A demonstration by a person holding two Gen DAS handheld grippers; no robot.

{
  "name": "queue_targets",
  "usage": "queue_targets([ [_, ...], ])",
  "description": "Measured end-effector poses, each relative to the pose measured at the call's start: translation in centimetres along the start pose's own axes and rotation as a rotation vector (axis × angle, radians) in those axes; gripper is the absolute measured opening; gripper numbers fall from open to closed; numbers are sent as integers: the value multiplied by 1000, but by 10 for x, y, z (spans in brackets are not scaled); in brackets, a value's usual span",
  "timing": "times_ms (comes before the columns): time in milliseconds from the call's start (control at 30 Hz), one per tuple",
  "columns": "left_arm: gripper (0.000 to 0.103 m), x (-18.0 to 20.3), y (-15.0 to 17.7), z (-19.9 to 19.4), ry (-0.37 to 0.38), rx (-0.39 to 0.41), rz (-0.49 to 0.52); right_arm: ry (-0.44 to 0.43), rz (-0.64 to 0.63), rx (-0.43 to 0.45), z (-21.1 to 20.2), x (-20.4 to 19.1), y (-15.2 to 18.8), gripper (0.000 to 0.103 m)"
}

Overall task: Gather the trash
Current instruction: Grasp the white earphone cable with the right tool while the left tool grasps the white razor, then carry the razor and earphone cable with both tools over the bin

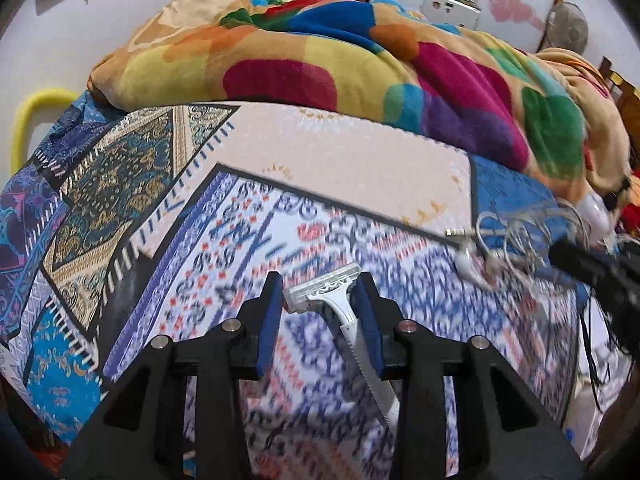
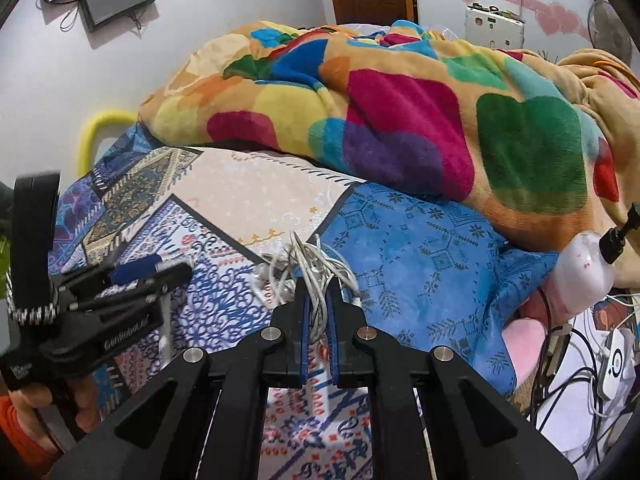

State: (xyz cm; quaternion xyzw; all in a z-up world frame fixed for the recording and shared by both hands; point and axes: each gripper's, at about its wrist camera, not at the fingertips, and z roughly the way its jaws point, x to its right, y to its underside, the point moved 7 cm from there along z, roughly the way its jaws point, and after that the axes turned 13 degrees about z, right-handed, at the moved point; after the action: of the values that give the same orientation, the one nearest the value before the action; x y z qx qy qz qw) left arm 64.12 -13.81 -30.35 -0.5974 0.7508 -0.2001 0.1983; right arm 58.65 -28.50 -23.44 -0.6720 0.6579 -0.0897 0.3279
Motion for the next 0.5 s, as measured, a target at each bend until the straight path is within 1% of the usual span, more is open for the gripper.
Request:
queue_targets([
  [100, 37, -1, 9, -15, 2, 17, 18, -3, -15, 2, -8, -7, 1, 7],
  [200, 37, 0, 11, -31, 5, 35, 29, -11, -27, 8, -17, -15, 2, 7],
  [500, 37, -18, 18, -96, 1, 99, 12, -40, -50, 21, -51, -46, 2, 7],
])
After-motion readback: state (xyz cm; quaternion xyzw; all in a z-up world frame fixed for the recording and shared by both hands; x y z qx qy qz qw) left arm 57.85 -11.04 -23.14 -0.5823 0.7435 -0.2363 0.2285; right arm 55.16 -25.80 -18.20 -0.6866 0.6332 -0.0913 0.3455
